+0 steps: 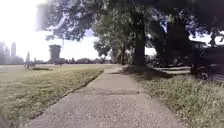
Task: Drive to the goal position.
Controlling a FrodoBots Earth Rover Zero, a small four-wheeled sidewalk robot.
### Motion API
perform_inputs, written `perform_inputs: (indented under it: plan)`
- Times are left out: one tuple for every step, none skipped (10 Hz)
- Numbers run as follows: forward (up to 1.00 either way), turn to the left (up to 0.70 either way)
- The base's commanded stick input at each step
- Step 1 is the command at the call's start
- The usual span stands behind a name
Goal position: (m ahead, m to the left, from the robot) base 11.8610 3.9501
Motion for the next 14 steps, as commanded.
perform_inputs:
  plan:
    - [0.70,0.00]
    - [0.70,0.00]
    - [0.70,0.00]
    - [0.70,0.00]
    - [0.70,0.00]
    - [0.70,0.00]
    - [0.70,0.00]
    - [0.70,0.00]
    - [0.70,0.00]
    - [0.70,0.00]
    - [0.70,0.00]
    - [0.70,0.00]
    - [0.70,0.00]
    - [0.70,0.00]
